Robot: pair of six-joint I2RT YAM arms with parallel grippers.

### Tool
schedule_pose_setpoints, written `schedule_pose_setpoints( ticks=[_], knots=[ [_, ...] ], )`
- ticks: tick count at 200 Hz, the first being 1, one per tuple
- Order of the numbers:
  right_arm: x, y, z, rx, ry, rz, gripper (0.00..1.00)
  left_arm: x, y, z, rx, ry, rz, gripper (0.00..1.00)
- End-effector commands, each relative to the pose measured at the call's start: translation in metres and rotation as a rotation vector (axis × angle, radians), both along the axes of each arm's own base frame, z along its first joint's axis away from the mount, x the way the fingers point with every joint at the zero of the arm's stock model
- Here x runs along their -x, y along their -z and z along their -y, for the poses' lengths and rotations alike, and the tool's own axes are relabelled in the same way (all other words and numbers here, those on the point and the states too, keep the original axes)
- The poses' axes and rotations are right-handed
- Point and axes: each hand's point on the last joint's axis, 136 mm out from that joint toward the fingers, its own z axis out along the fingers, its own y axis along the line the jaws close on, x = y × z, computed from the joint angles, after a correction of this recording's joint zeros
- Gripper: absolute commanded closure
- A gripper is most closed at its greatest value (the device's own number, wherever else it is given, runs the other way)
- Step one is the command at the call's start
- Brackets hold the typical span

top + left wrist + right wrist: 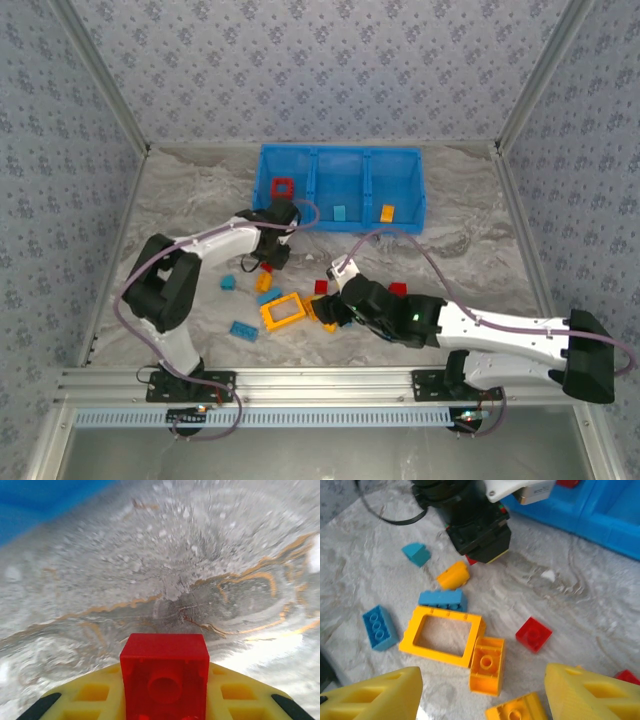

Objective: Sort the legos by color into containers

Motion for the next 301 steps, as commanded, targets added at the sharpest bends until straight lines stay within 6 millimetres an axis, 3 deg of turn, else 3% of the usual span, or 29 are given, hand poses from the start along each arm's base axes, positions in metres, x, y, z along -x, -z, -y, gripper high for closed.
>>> schedule_pose_setpoints(
  ticks=[1,29,56,74,93,96,127,161,190,212,243,274,292,301],
  knots=[
    [-0.031,-0.037,-0.001,0.001,0.094,0.119,0.3,-0.033,-0.073,0.01,0.126,-0.063,0.16,0.72],
    [-0.071,-0.06,-0.016,0.051,0.151,0.236,0.3,-0.076,-0.109,0.019,0.265,-0.132,0.195,0.71],
    [-0.109,-0.079,-0.034,0.039,0.183,0.301,0.3,-0.128,-0.126,0.03,0.409,-0.18,0.208,0.71],
    [-0.133,-0.084,-0.045,0.036,0.214,0.355,0.29,-0.162,-0.123,0.037,0.497,-0.214,0.186,0.7],
    [-0.155,-0.086,-0.059,0.067,0.23,0.41,0.29,-0.188,-0.108,0.045,0.559,-0.241,0.134,0.69],
    [-0.159,-0.096,-0.064,0.057,0.234,0.423,0.29,-0.194,-0.114,0.047,0.575,-0.237,0.146,0.69],
    [-0.188,-0.089,-0.088,0.124,0.259,0.434,0.29,-0.218,-0.094,0.059,0.608,-0.254,0.102,0.68],
    [-0.194,-0.085,-0.094,0.117,0.267,0.421,0.29,-0.227,-0.071,0.065,0.615,-0.274,0.062,0.63],
    [-0.188,-0.081,-0.087,0.109,0.273,0.396,0.29,-0.224,-0.053,0.062,0.591,-0.299,0.023,0.49],
    [-0.183,-0.078,-0.076,0.113,0.283,0.376,0.29,-0.222,-0.058,0.059,0.586,-0.308,0.028,0.41],
    [-0.172,-0.08,-0.059,0.105,0.296,0.347,0.3,-0.217,-0.092,0.055,0.607,-0.306,0.081,0.4],
    [-0.154,-0.068,-0.043,0.103,0.289,0.263,0.32,-0.203,-0.15,0.044,0.635,-0.323,0.197,0.4],
    [-0.139,-0.054,-0.037,0.117,0.259,0.187,0.36,-0.182,-0.188,0.033,0.636,-0.336,0.278,0.39],
    [-0.128,-0.046,-0.038,0.126,0.222,0.148,0.39,-0.164,-0.195,0.026,0.619,-0.348,0.29,0.39]
  ],
)
